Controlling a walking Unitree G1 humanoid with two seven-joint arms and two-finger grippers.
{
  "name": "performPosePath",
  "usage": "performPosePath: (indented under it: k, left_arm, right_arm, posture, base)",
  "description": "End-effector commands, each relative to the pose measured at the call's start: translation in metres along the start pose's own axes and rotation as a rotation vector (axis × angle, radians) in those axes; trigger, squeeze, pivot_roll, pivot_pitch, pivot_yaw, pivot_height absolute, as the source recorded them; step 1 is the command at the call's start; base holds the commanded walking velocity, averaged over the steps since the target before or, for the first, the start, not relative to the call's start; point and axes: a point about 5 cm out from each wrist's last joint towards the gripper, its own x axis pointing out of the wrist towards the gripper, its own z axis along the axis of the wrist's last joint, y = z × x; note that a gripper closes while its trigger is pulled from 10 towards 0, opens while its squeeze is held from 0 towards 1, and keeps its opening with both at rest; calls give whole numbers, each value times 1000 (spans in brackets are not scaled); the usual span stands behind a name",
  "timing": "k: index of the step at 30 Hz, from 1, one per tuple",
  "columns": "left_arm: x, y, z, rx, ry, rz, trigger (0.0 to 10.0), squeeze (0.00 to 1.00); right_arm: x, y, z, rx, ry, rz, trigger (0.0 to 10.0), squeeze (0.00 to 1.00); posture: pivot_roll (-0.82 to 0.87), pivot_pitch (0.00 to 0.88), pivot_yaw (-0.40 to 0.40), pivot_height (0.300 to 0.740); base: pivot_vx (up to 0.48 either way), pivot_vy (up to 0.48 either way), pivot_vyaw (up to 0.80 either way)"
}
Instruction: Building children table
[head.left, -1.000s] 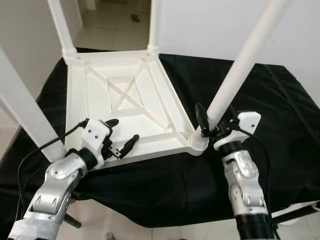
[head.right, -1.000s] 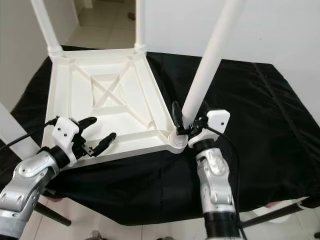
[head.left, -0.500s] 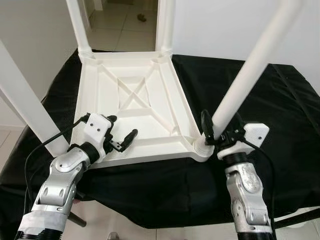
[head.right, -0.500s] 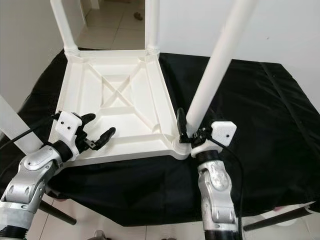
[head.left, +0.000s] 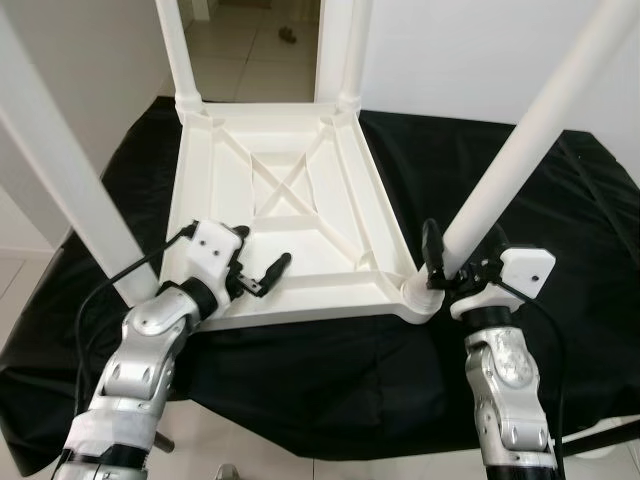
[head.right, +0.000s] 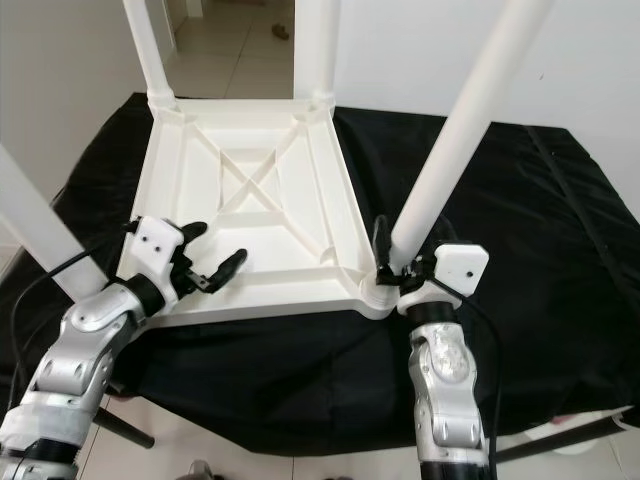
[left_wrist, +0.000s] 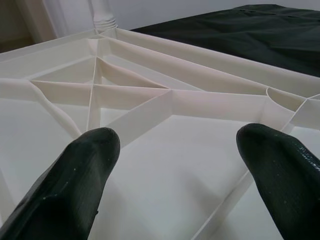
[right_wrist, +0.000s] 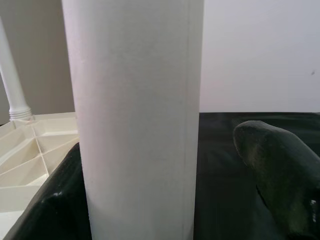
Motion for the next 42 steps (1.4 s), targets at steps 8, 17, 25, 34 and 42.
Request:
performPosePath:
  k: [8, 17, 25, 34, 42]
  left_arm:
    - [-8, 34, -6, 40, 44, 284, 10000, 0]
    - [12, 24, 0, 55, 12, 203, 10000, 0]
    - [19, 24, 0, 66, 13, 180, 10000, 0]
    - [29, 11, 5, 42, -14, 131, 10000, 0]
    - [31, -7, 10, -9, -45, 80, 10000, 0]
  right_arm:
    - [-28, -75, -10, -149, 101, -424, 10000, 0]
    - [-48, -87, -9, -257, 113, -558, 10000, 0]
    - [-56, -89, -11, -274, 133, -573, 10000, 0]
    - [-26, -64, -15, -88, 135, -268, 10000, 0]
    - [15, -48, -10, -33, 128, 48, 10000, 0]
  posture:
    - [-12, 86, 5, 740]
    - [-32, 78, 17, 740]
    - [-42, 83, 23, 740]
    - [-46, 98, 21, 740]
    - [-41, 102, 12, 740]
  base:
    - [0, 0, 0]
    - [0, 0, 0]
    - [0, 0, 0]
    - [0, 0, 0]
    - [0, 0, 0]
